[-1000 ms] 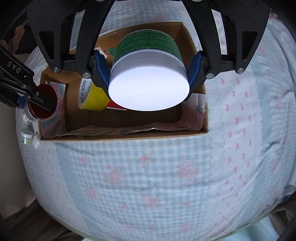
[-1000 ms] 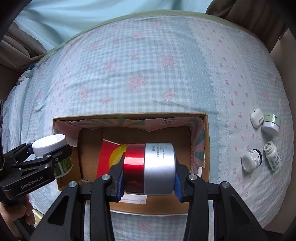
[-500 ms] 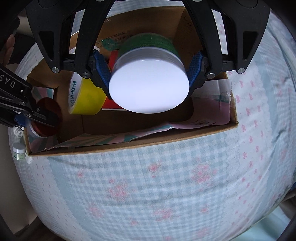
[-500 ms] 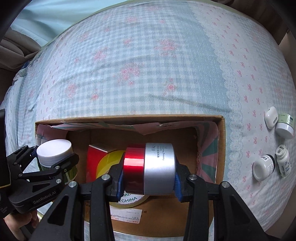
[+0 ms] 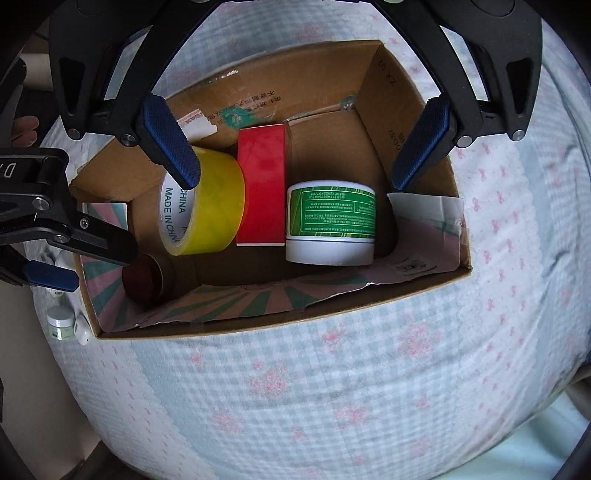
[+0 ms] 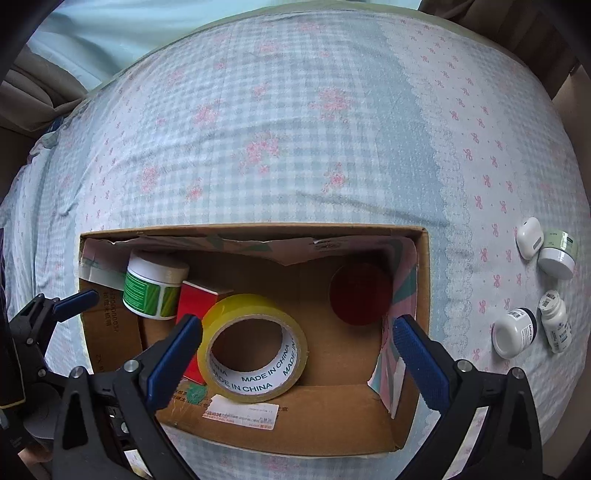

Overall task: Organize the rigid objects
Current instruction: 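Carry the green jar and red-lidded tin into the cardboard box and release both, then withdraw both tools and move toward the black-lidded jar and pill bottle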

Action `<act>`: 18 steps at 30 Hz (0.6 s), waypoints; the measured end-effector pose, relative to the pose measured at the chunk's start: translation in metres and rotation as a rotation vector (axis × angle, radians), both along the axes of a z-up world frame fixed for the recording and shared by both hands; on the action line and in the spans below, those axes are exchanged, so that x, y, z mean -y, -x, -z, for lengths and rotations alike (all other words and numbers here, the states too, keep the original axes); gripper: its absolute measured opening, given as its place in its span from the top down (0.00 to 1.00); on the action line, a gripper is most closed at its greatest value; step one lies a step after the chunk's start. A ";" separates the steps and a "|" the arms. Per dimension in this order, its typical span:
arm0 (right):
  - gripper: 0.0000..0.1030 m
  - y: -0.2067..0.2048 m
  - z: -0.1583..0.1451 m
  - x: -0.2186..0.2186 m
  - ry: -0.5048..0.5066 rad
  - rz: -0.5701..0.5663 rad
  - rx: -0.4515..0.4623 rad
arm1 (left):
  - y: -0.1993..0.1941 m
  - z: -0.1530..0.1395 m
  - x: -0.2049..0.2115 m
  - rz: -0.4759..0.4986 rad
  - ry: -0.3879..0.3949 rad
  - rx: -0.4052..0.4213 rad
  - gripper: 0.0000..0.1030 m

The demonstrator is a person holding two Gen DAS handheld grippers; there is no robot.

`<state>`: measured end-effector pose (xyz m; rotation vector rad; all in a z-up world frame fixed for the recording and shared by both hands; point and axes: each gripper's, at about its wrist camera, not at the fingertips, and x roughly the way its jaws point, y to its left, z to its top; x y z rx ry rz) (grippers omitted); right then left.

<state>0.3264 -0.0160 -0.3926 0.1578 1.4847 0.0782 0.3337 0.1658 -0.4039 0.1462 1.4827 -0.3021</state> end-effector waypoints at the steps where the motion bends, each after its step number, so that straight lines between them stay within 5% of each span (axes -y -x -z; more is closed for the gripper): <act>1: 0.00 0.002 -0.001 -0.001 0.002 -0.001 0.004 | 0.001 -0.002 0.000 0.000 -0.001 0.005 0.00; 10: 0.00 0.022 -0.036 -0.005 0.004 -0.003 0.053 | 0.019 -0.040 -0.009 -0.030 0.004 0.069 0.00; 18: 0.00 0.062 -0.114 -0.015 -0.019 -0.013 0.130 | 0.067 -0.115 -0.025 -0.040 -0.002 0.168 0.00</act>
